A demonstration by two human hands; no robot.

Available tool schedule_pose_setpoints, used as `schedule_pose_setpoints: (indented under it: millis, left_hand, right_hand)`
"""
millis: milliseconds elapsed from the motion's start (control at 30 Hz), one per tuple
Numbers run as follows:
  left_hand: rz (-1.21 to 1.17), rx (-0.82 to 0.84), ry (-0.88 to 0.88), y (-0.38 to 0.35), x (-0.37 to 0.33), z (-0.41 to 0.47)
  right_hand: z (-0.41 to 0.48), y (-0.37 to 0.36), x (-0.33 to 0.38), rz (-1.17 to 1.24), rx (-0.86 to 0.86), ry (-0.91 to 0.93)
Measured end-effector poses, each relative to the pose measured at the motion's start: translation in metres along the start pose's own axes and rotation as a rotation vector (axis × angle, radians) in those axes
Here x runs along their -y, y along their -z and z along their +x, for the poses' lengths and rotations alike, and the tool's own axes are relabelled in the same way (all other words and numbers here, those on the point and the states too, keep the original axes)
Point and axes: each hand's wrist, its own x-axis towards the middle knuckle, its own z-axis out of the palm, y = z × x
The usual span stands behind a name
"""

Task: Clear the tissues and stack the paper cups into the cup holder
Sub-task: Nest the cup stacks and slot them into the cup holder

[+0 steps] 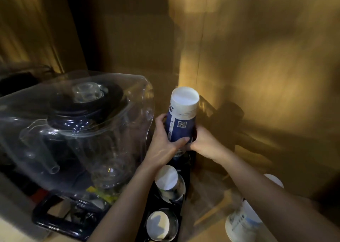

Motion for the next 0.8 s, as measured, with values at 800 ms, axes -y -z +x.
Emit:
schedule_pose_setpoints:
  millis: [800]
  left_hand:
    - [0.539,0.022,-0.013,-0.007,0.005,-0.003]
  right_hand:
    - [-0.017,0.010,-0.033,-0.326,-0.109,-0.006]
